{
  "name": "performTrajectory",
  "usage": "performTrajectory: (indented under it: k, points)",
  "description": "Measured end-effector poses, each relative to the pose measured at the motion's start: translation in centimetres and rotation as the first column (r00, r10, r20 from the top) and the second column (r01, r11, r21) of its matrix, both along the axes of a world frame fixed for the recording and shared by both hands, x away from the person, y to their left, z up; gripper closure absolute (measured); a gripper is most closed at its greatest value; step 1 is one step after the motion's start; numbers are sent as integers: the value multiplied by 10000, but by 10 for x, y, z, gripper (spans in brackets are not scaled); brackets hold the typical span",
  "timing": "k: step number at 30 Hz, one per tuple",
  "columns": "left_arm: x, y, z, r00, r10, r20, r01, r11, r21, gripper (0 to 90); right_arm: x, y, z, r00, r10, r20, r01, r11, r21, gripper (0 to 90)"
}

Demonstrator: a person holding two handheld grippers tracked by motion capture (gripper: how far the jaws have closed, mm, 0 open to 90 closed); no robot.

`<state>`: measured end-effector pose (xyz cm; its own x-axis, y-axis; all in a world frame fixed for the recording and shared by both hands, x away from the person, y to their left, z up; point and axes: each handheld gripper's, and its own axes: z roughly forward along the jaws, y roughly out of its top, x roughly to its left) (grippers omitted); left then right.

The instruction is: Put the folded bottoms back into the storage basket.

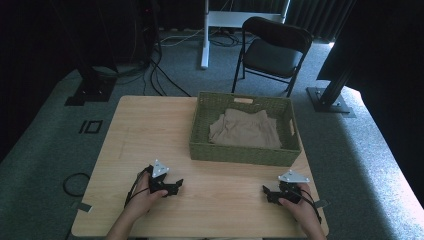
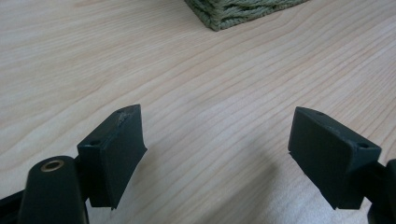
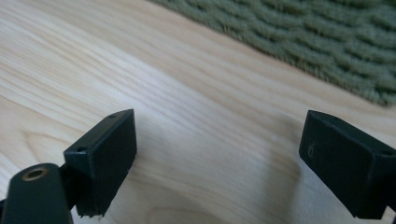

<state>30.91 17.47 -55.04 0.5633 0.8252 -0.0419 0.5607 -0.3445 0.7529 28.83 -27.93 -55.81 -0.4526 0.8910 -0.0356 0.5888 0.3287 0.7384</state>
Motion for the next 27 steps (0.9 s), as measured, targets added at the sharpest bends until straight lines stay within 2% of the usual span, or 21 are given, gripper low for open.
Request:
performTrajectory:
  k: [2,4,6,12,27]
  points:
    - [-2,2,-1,9998,172,36,-173,9997,180,195,0,-1,0,10000,-90,18,90,10000,-10,121]
    - [-3,5,-1,9994,355,-19,-354,9992,176,195,0,-1,0,9999,-146,-38,146,9999,55,124]
    - [-4,7,-1,9984,569,37,-570,9977,375,195,0,-2,0,9992,-234,-330,245,9991,340,122]
    - [-5,11,-3,9901,1395,-124,-1381,9872,801,186,0,-1,-1,9992,-241,-316,251,9991,328,121]
    - [-2,9,-3,9868,1609,-176,-1589,9837,838,135,1,-1,-1,9992,-245,-322,256,9991,334,117]
